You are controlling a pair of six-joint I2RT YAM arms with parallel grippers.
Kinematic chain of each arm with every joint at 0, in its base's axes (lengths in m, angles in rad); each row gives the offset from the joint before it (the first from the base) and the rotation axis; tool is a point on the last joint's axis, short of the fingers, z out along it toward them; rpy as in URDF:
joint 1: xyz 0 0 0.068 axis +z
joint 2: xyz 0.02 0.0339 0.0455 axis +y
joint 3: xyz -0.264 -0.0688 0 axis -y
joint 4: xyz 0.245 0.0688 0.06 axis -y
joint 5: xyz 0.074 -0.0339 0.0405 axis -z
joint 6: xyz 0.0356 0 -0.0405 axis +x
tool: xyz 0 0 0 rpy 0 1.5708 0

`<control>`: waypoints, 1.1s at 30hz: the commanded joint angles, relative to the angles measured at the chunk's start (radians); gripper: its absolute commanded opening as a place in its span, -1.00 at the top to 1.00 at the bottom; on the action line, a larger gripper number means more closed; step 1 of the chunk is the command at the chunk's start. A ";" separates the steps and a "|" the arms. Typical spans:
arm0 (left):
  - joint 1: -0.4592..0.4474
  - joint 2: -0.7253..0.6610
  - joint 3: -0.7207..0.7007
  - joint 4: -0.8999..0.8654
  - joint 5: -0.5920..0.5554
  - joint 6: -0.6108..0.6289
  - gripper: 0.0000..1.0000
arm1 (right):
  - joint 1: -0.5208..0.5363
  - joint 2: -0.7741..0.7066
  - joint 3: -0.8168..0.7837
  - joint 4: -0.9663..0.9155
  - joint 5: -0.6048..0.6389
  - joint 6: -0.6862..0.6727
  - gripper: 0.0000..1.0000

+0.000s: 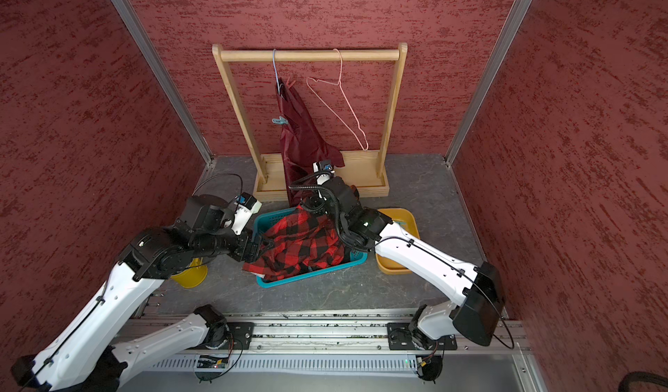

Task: Remove the clothespins securing long-sleeve shirts to the hanger
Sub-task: Remove the long-sleeve shirt from the hanger.

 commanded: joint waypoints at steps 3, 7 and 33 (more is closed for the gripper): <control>-0.036 0.011 0.003 -0.100 0.025 -0.018 -0.59 | 0.006 -0.019 0.046 -0.020 0.060 -0.031 1.00; -0.039 0.033 -0.020 -0.077 -0.053 -0.029 -0.44 | 0.006 -0.026 0.061 -0.028 0.067 -0.034 1.00; 0.025 0.022 -0.100 0.029 -0.221 -0.220 1.00 | -0.152 -0.103 -0.001 -0.042 0.044 -0.018 1.00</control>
